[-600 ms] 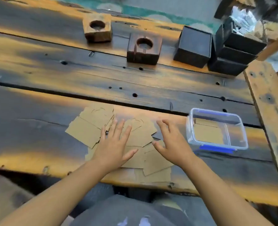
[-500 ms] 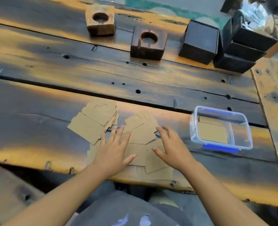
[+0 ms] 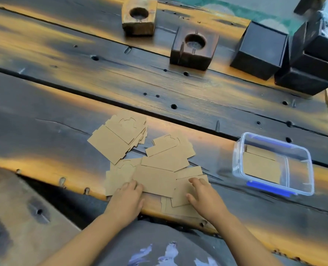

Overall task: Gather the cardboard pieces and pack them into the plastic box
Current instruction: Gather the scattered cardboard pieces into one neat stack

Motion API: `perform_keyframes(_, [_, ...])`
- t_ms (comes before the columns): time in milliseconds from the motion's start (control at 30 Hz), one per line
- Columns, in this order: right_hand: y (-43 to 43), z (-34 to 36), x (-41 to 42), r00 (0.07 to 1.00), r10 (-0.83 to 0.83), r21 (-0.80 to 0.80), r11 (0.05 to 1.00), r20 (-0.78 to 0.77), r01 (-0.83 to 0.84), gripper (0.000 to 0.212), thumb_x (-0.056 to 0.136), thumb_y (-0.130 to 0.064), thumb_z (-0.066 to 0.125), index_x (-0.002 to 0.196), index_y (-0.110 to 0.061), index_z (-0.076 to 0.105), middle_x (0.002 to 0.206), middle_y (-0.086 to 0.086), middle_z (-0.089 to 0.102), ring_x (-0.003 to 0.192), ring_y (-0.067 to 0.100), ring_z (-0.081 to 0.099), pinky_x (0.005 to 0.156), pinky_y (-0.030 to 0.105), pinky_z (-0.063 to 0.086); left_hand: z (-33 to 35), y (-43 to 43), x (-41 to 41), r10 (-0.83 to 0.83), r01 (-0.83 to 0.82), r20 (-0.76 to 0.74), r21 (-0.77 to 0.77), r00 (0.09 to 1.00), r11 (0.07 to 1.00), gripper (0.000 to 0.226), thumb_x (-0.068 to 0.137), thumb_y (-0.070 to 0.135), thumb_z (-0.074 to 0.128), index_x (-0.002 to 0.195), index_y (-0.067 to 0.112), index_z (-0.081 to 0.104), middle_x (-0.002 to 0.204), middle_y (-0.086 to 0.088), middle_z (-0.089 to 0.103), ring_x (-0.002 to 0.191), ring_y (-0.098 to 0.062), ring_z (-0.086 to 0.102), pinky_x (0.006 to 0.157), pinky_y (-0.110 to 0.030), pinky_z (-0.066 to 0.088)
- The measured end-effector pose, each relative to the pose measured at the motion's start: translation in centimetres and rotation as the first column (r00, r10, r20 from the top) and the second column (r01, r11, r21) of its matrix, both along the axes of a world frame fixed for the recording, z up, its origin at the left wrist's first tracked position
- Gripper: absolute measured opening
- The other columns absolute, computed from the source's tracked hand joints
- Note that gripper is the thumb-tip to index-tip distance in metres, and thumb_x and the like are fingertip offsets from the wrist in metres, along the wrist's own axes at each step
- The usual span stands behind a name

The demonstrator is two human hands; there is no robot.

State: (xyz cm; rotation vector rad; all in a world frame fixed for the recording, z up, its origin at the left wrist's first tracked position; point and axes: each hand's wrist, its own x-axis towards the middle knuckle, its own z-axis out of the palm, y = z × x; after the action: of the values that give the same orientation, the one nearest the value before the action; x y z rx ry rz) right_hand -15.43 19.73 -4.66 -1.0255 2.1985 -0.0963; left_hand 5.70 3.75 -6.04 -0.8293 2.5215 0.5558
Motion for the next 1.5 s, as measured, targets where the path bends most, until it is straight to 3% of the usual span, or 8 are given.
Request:
perform_keyframes(267, [-0.3, -0.3, -1.1, 0.992, 0.103, -0.027, 0.994, -0.074, -0.105, 0.041, 0.091, -0.035, 0.053, 0.128, -0.018, 0.048, 0.13, 0.002, 0.048, 0.115, 0.024, 0.051, 0.084, 0.038, 0.052, -0.1, 0.4, -2.4, 0.074, -0.074, -0.079, -0.007, 0.994, 0.997, 0.04, 0.093, 0.038, 0.048, 0.128, 0.017, 0.049, 0.127, -0.001, 0.047, 0.114, -0.022, 0.047, 0.092, -0.036, 0.048])
perform_keyframes(533, [-0.7, -1.3, -2.4, 0.987, 0.031, 0.071, 0.997, -0.155, -0.02, 0.044, 0.087, -0.031, 0.055, 0.126, -0.014, 0.043, 0.136, 0.01, 0.038, 0.119, 0.03, 0.044, 0.088, 0.04, 0.051, -0.9, -0.3, -3.3, 0.145, -0.146, -0.027, -0.052, 0.989, 0.988, 0.055, 0.09, 0.047, 0.053, 0.135, 0.018, 0.04, 0.136, -0.006, 0.037, 0.123, -0.025, 0.042, 0.095, -0.036, 0.048])
perform_keyframes(867, [1.3, -2.8, -3.2, 0.971, -0.199, 0.125, 0.968, -0.135, 0.216, 0.069, 0.089, -0.05, 0.056, 0.141, -0.015, 0.026, 0.134, 0.01, 0.044, 0.106, 0.03, 0.061, 0.069, 0.039, 0.053, -2.6, 0.1, -4.6, 0.564, -0.56, -0.112, 0.068, 0.818, 0.826, 0.073, 0.082, 0.042, 0.068, 0.14, 0.017, 0.032, 0.13, -0.008, 0.043, 0.119, -0.028, 0.041, 0.098, -0.039, 0.043])
perform_keyframes(1000, [1.5, -3.2, -2.9, 0.953, -0.281, 0.117, 0.949, -0.115, 0.294, 0.059, 0.088, -0.049, 0.058, 0.13, -0.016, 0.033, 0.128, 0.009, 0.05, 0.106, 0.03, 0.061, 0.073, 0.042, 0.054, -3.0, 0.0, -5.7, 0.651, -0.649, -0.135, 0.069, 0.747, 0.758, 0.074, 0.079, 0.039, 0.073, 0.138, 0.018, 0.032, 0.128, -0.01, 0.045, 0.117, -0.031, 0.042, 0.096, -0.042, 0.042])
perform_keyframes(1167, [1.2, -3.5, -2.5, 0.929, -0.365, 0.08, 0.926, -0.069, 0.369, 0.047, 0.087, -0.041, 0.064, 0.117, -0.016, 0.036, 0.122, 0.01, 0.054, 0.102, 0.032, 0.061, 0.073, 0.042, 0.051, -3.4, 0.0, -6.2, 0.656, -0.647, -0.148, 0.107, 0.74, 0.755, 0.074, 0.079, 0.034, 0.075, 0.138, 0.018, 0.033, 0.125, -0.009, 0.044, 0.116, -0.029, 0.043, 0.097, -0.04, 0.041])
perform_keyframes(1333, [1.2, -3.9, -3.2, 0.914, -0.405, 0.068, 0.913, 0.02, 0.402, 0.042, 0.085, -0.039, 0.066, 0.115, -0.012, 0.051, 0.117, 0.009, 0.057, 0.105, 0.028, 0.059, 0.078, 0.037, 0.047, -3.1, 0.7, -5.9, 0.726, -0.673, -0.174, 0.282, 0.665, 0.684, 0.059, 0.083, 0.023, 0.073, 0.131, 0.018, 0.039, 0.122, -0.003, 0.044, 0.091, -0.016, 0.048, 0.08, -0.031, 0.043])
perform_keyframes(1433, [1.7, -3.8, -3.4, 0.916, -0.396, 0.047, 0.918, 0.064, 0.394, 0.024, 0.086, -0.036, 0.065, 0.089, -0.016, 0.051, 0.094, 0.003, 0.058, 0.09, 0.024, 0.056, 0.068, 0.031, 0.038, -3.2, 1.3, -5.5, 0.735, -0.653, -0.17, 0.359, 0.657, 0.667, 0.044, 0.083, 0.018, 0.071, 0.12, 0.018, 0.046, 0.112, 0.002, 0.052, 0.091, -0.014, 0.052, 0.076, -0.026, 0.043])
perform_keyframes(1500, [2.1, -3.8, -3.4, 0.893, -0.429, 0.04, 0.903, 0.134, 0.428, 0.03, 0.088, -0.03, 0.064, 0.071, -0.021, 0.04, 0.073, -0.004, 0.049, 0.075, 0.021, 0.049, 0.058, 0.032, 0.032, -3.2, 1.8, -5.2, 0.755, -0.645, -0.127, 0.442, 0.643, 0.624, 0.035, 0.084, 0.014, 0.069, 0.111, 0.023, 0.05, 0.099, 0.009, 0.059, 0.092, -0.014, 0.06, 0.067, -0.02, 0.044])
